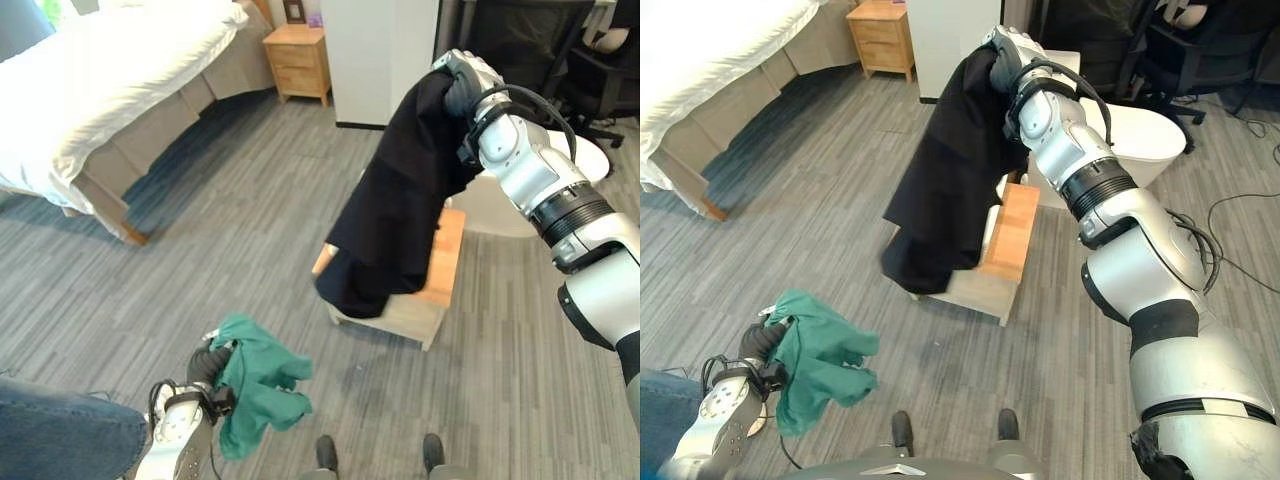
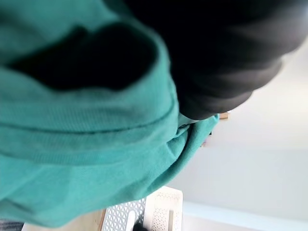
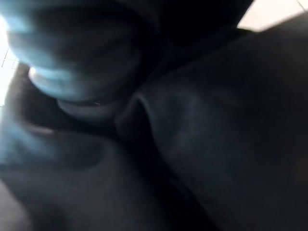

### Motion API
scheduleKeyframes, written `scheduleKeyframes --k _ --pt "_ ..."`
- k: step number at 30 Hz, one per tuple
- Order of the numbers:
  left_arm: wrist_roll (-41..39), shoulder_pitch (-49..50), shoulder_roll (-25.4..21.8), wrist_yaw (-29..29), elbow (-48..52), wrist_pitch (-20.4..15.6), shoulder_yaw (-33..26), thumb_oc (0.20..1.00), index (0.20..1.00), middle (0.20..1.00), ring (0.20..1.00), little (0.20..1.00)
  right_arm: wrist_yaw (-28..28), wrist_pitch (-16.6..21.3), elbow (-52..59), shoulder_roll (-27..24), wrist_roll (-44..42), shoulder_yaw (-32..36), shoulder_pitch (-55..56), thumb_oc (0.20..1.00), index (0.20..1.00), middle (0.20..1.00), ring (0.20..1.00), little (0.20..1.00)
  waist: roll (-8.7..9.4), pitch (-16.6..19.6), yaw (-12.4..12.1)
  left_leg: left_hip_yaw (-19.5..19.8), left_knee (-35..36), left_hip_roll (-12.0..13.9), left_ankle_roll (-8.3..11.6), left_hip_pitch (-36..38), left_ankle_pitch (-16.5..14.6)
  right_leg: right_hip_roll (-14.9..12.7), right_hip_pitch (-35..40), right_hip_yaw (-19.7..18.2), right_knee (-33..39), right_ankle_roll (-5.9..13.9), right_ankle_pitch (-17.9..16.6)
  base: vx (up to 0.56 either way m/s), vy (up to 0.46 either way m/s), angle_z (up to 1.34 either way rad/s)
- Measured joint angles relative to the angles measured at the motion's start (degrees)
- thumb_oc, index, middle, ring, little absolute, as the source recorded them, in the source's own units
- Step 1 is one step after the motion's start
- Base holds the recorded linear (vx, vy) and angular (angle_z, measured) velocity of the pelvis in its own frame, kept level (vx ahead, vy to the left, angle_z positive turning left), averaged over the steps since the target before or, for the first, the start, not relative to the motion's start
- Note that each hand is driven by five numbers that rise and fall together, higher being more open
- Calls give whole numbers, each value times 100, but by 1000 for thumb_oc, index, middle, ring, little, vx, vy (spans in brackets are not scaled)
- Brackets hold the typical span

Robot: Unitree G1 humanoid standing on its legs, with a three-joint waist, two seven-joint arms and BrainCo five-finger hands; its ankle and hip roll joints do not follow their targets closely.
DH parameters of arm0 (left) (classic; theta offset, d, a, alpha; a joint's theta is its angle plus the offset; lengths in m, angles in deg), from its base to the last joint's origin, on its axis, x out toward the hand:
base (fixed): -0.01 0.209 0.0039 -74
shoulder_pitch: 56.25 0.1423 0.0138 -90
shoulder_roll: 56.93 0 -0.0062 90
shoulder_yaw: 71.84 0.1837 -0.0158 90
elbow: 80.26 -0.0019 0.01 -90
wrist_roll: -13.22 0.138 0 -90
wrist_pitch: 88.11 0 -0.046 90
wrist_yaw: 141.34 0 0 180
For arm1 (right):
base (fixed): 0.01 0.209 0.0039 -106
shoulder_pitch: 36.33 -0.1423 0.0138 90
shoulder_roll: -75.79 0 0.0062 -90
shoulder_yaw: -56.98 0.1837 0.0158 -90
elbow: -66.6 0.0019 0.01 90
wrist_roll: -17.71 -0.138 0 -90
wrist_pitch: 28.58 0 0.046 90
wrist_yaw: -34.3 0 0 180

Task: Pick up bed clothes into laundry basket.

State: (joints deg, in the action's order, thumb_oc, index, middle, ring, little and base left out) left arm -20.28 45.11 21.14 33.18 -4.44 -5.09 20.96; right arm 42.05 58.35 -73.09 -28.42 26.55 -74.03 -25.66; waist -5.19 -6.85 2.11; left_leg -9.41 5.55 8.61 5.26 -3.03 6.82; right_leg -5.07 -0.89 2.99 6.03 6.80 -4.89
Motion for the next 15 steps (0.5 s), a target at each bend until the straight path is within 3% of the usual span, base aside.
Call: scheduleKeyframes --k 6,15 --pt "-2 1 72 -73 -2 -6 5 200 200 200 200 200 160 -37 457 -48 14 -15 -60 200 200 200 200 200 -136 -1 -45 52 -19 -2 18 -164 35 5 -133 50 -4 -13 1 2 4 4" --pt "-9 -74 203 -134 -458 -27 21 200 200 200 200 200 319 -51 728 -64 137 -236 -289 200 200 200 200 200 -153 -13 -46 40 -19 2 18 -232 37 10 -204 40 -1 -6 8 5 0 0"
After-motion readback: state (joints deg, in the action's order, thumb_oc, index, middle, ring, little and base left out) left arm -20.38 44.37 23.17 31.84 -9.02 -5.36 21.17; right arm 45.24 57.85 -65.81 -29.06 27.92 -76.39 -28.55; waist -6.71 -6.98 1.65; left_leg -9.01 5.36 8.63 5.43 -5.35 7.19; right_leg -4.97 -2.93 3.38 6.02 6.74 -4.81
